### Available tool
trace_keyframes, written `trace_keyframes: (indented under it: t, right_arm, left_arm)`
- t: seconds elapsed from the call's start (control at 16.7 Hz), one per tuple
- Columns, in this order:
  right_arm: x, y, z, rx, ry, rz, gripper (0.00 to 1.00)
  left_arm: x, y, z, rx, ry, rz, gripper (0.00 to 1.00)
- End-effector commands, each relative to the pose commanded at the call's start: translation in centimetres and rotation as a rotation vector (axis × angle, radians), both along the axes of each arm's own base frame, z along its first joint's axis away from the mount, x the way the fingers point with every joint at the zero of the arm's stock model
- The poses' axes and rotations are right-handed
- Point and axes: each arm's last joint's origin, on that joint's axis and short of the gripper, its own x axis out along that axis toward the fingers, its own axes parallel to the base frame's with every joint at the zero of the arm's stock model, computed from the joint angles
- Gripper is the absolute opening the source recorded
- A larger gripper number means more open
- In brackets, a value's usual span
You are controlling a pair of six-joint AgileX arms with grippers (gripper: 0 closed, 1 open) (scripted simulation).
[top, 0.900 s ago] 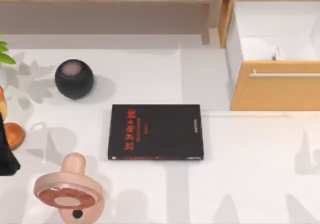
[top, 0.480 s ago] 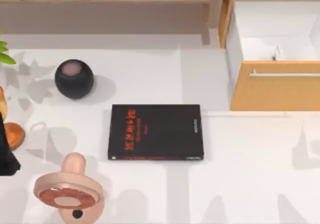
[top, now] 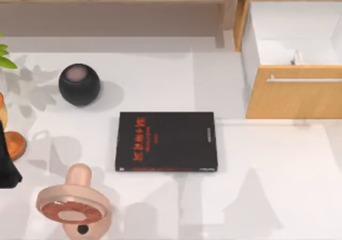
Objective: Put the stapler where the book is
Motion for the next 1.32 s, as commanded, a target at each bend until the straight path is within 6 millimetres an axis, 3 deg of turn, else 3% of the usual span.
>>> trace_keyframes:
  t: [0.18,0.3,0.48,0.66,0.84,0.96,1.32]
  right_arm:
    - [7.3,1.0,1.7,-0.003,0.22,0.01,1.0]
    - [12.5,1.9,1.2,-0.009,0.366,0.016,1.0]
    - [19.4,3.4,-1.8,-0.023,0.573,0.023,1.0]
    - [24.4,4.8,-6.2,-0.038,0.747,0.026,1.0]
    - [27.3,5.6,-9.8,-0.049,0.862,0.023,1.0]
    - [28.3,5.9,-11.2,-0.052,0.899,0.019,1.0]
    - [28.8,5.9,-11.7,-0.051,0.912,0.016,1.0]
  left_arm:
    - [0.0,0.0,0.0,0.0,0.0,0.0,1.0]
    - [0.0,0.0,0.0,0.0,0.0,0.0,1.0]
    - [0.0,0.0,0.0,0.0,0.0,0.0,1.0]
    - [0.0,0.0,0.0,0.0,0.0,0.0,1.0]
    - [0.0,0.0,0.0,0.0,0.0,0.0,1.0]
    - [0.0,0.0,0.0,0.0,0.0,0.0,1.0]
    - [0.0,0.0,0.0,0.0,0.0,0.0,1.0]
